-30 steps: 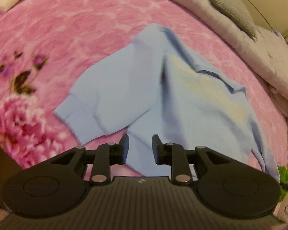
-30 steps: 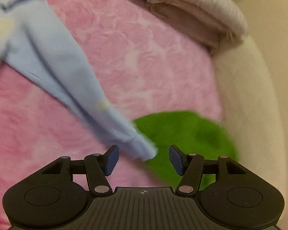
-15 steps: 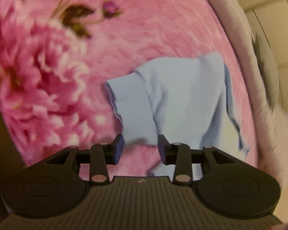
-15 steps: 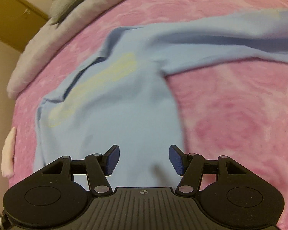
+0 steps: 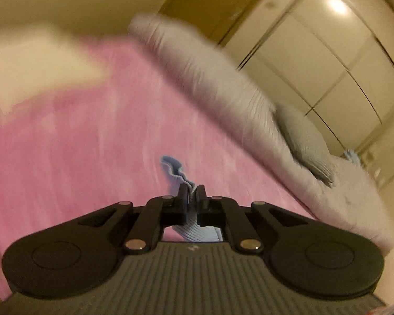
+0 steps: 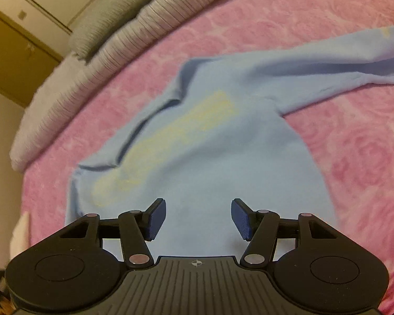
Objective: Fold clothes
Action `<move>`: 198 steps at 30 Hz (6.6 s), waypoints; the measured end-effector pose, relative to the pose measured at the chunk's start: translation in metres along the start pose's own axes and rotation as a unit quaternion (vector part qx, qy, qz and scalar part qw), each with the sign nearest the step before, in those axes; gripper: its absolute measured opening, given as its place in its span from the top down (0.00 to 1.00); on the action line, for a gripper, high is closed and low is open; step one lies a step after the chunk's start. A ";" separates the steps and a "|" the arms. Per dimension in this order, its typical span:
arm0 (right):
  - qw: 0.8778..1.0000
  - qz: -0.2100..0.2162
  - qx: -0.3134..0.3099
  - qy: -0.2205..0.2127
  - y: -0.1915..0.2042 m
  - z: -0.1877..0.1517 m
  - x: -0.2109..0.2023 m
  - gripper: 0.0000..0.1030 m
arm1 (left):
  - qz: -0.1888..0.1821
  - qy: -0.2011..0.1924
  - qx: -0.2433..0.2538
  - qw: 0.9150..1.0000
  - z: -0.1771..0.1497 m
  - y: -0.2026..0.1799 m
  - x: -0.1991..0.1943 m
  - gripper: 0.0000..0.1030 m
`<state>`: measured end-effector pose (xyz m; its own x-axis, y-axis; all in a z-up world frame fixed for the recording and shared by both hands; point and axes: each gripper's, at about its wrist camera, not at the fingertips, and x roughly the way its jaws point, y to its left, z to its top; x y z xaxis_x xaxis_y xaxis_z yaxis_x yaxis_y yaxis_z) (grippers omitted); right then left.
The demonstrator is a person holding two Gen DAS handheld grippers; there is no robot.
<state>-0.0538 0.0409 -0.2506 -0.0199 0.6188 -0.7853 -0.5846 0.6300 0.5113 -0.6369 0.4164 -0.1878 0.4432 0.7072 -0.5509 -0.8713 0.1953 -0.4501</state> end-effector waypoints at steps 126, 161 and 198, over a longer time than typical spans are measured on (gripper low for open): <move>0.950 -0.106 0.212 -0.205 -0.362 0.098 -0.048 0.36 | -0.093 0.329 0.155 0.927 -0.313 -0.334 0.143 0.88; 0.987 -0.014 0.158 0.014 -0.277 0.001 -0.056 0.42 | 0.087 0.300 0.106 0.944 -0.296 -0.205 -0.020 0.78; 0.987 -0.117 -0.071 0.078 -0.128 -0.081 -0.019 0.77 | 0.038 0.275 0.006 0.961 -0.285 -0.081 -0.065 0.83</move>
<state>-0.0439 -0.0895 -0.3297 0.0115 0.3766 -0.9263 -0.6957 0.6684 0.2631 -0.5349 0.1615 -0.3155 0.4198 0.2548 -0.8711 -0.9064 0.1674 -0.3878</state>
